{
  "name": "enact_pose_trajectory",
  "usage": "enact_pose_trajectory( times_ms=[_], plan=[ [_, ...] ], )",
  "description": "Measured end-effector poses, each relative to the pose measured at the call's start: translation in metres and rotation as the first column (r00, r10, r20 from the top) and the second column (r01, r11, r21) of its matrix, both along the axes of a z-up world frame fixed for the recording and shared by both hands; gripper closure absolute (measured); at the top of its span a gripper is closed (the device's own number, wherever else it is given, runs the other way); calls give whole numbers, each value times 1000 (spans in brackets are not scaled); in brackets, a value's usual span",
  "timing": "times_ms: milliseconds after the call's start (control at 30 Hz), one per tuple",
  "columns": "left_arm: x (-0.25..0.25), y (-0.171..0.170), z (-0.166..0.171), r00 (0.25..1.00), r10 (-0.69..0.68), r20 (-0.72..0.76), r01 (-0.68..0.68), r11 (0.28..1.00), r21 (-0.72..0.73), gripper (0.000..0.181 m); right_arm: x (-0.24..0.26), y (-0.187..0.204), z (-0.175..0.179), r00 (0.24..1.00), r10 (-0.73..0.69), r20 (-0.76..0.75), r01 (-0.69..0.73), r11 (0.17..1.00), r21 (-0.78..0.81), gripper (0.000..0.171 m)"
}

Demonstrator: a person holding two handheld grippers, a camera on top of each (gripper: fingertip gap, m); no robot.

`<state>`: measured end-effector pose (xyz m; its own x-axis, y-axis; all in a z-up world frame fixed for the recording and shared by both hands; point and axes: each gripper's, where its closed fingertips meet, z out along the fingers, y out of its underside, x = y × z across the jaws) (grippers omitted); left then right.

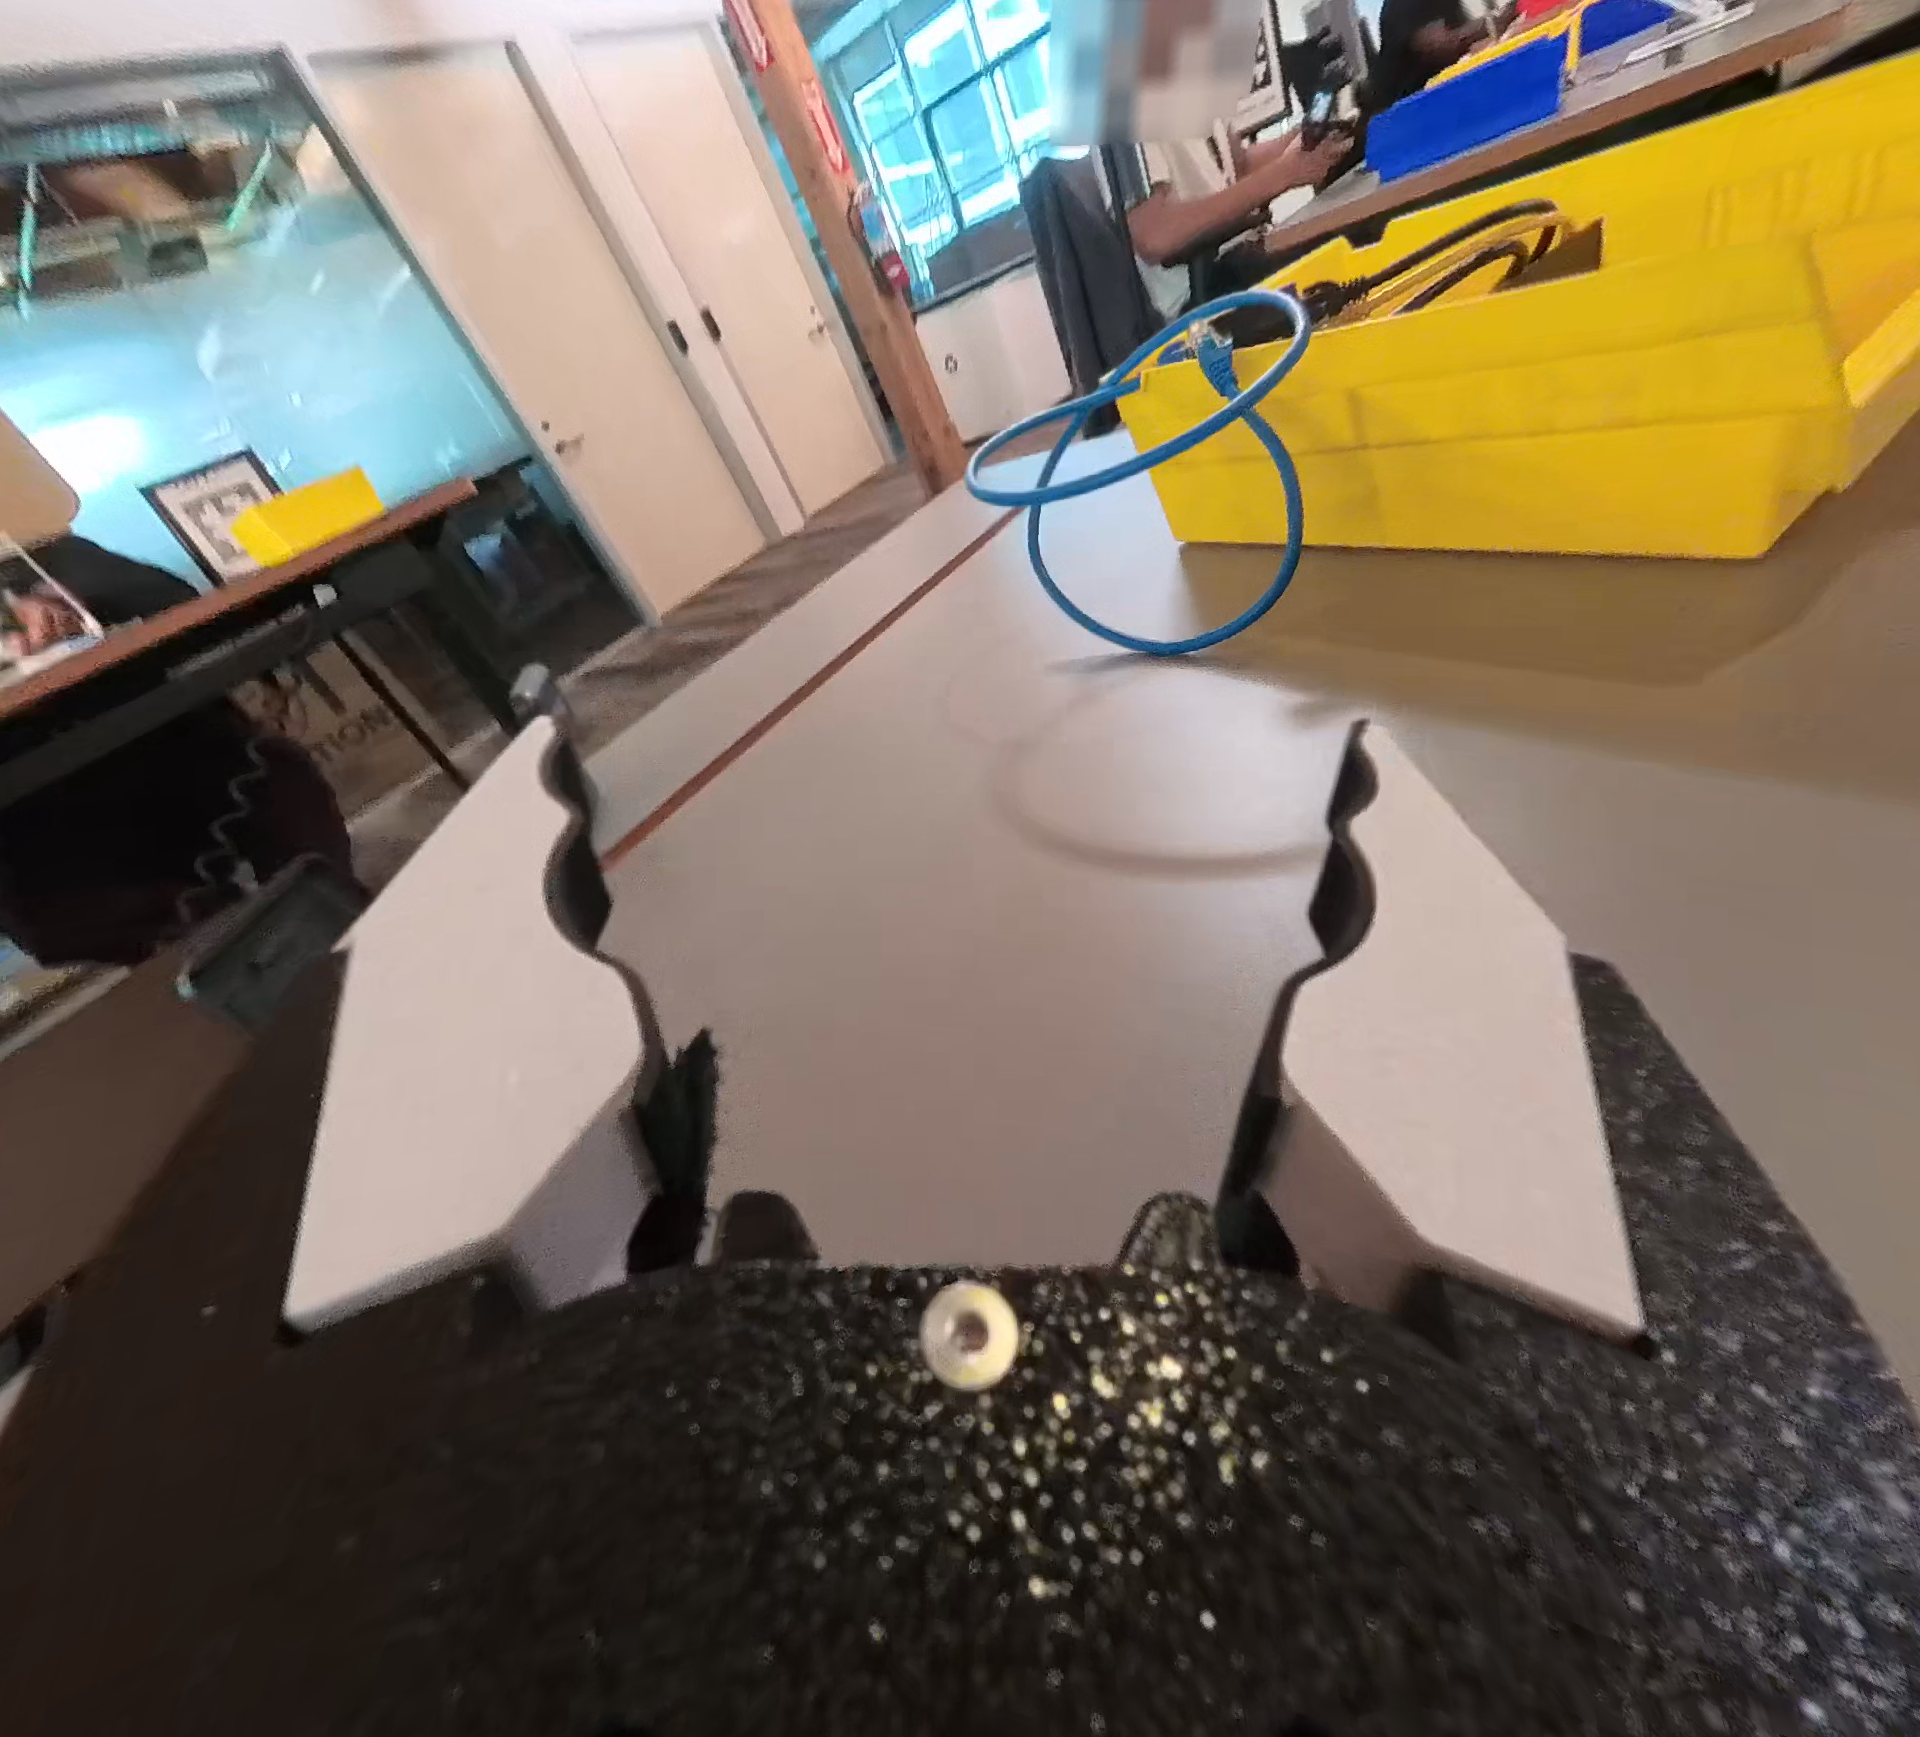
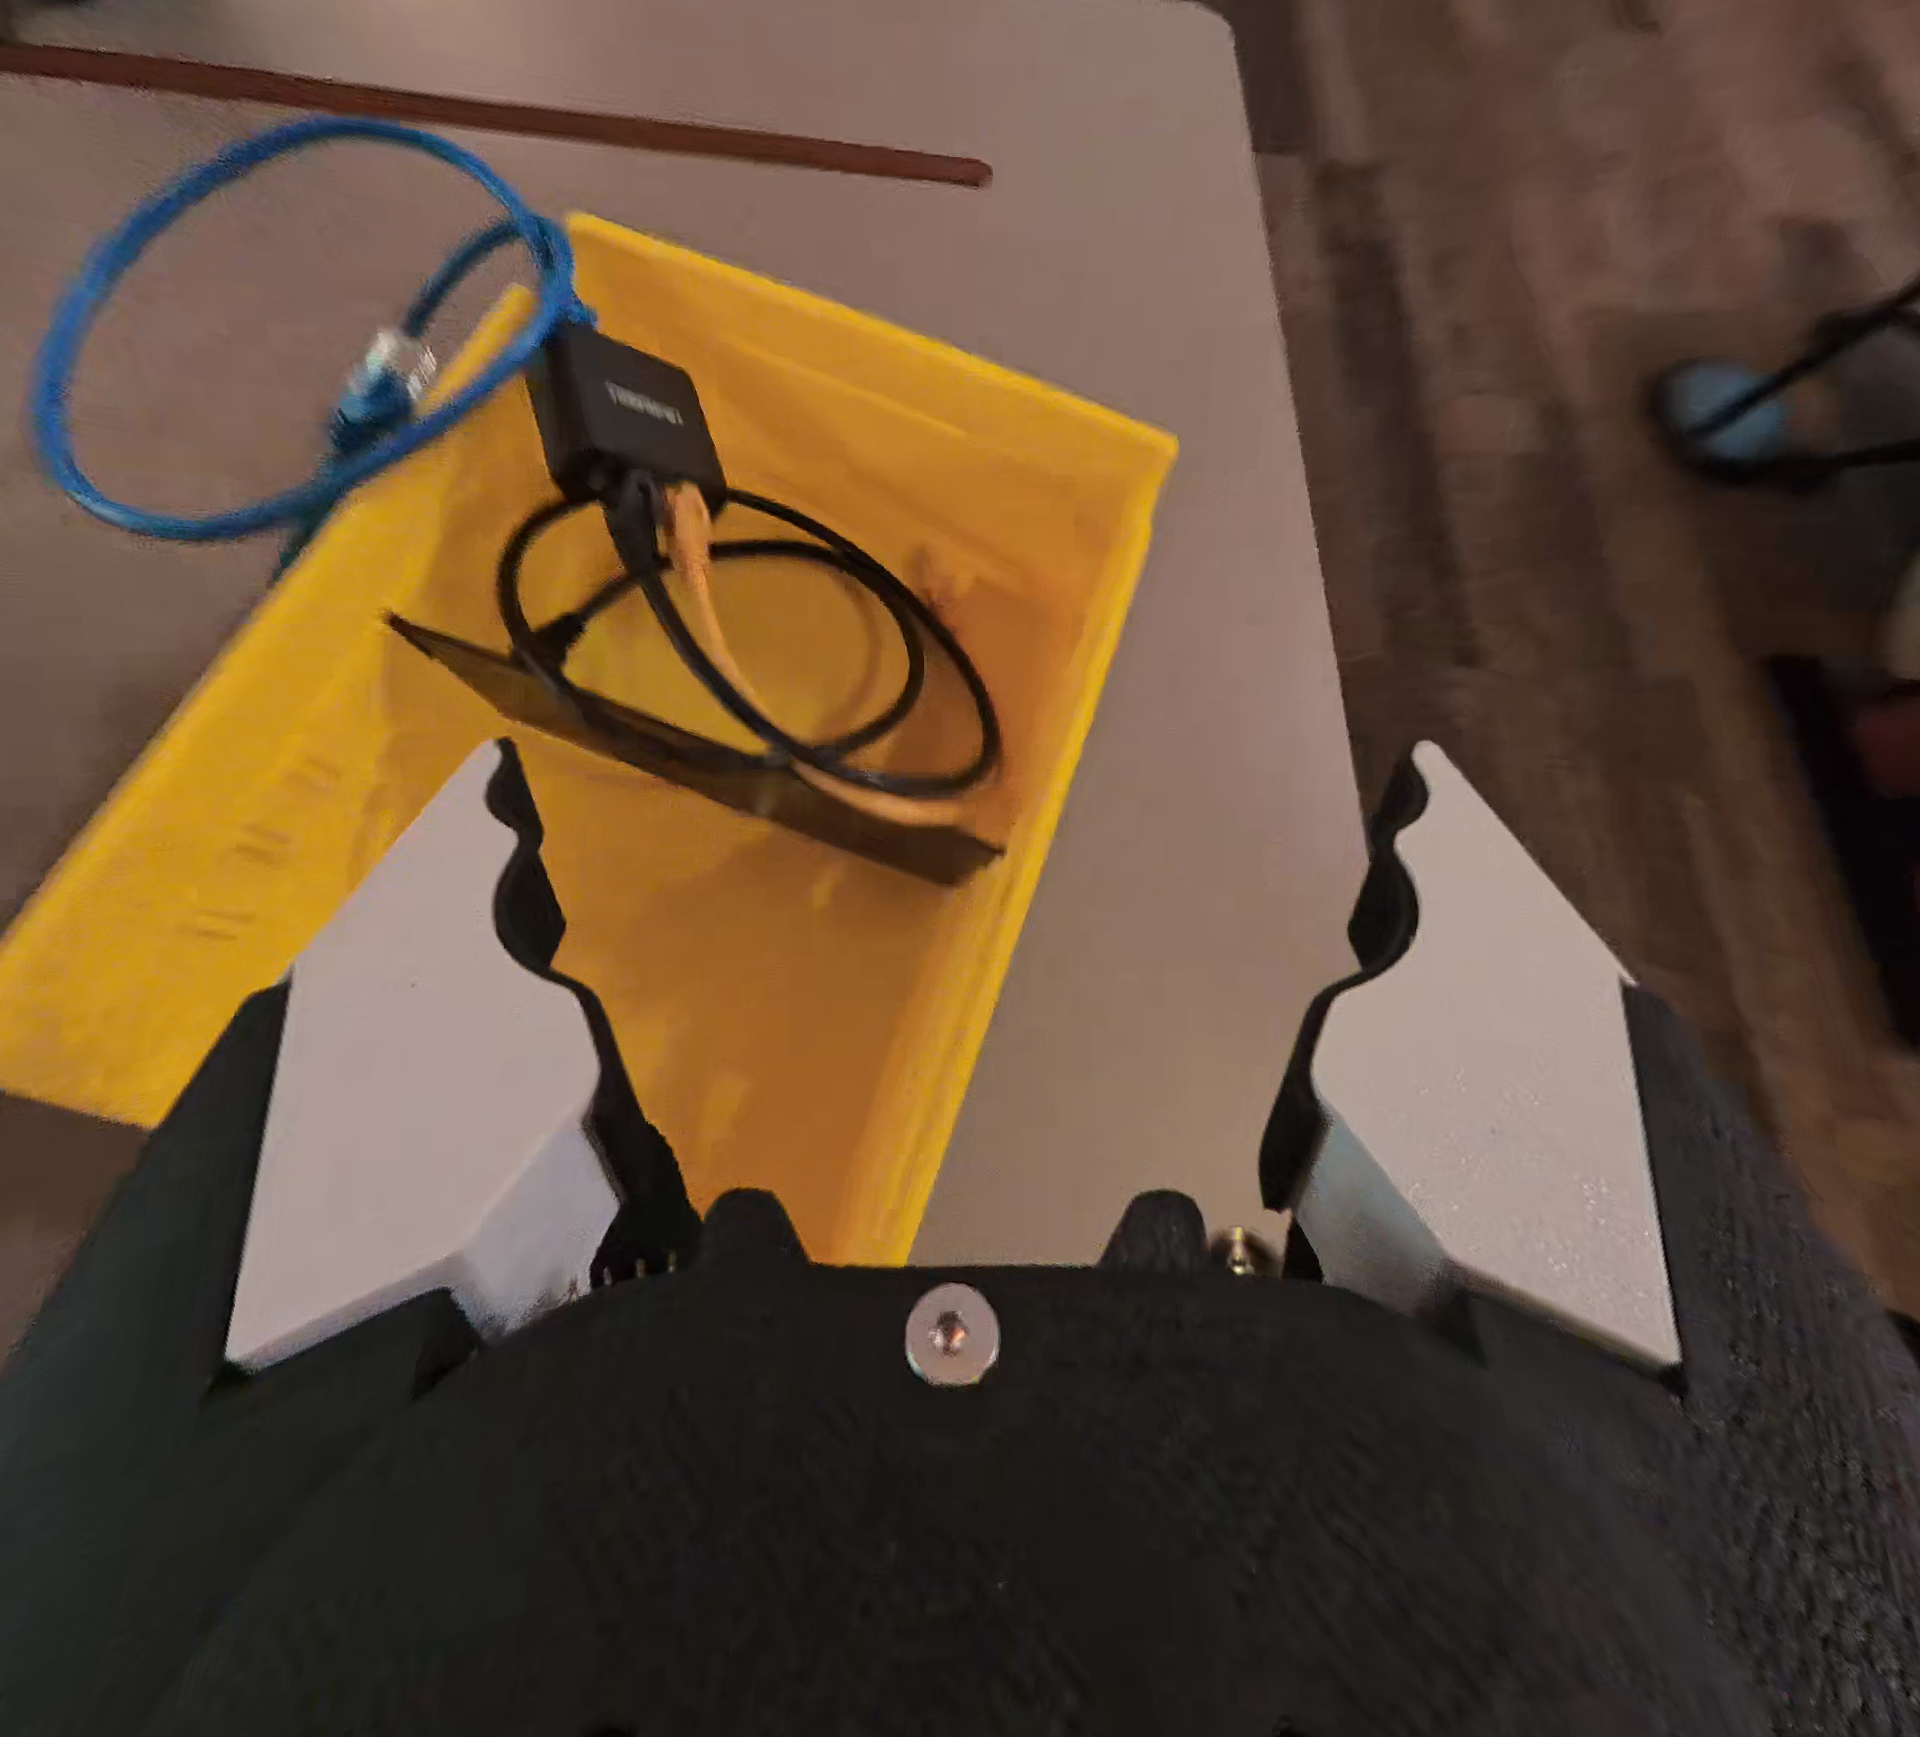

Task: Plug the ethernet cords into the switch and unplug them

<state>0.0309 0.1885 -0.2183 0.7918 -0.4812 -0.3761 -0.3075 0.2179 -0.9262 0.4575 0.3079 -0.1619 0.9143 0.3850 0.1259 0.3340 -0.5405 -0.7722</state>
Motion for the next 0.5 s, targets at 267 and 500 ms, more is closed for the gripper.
enact_pose_trajectory(
  times_ms=[267,500],
  plan=[
    [-18,-55,21,983,178,45,-153,930,-335,23,27,-58,-89,986,-138,94,146,985,-91,26],
    [-172,-141,-12,696,541,-472,-716,478,-509,38,36,-67,-124,979,-172,110,192,958,-213,69]
  ],
)
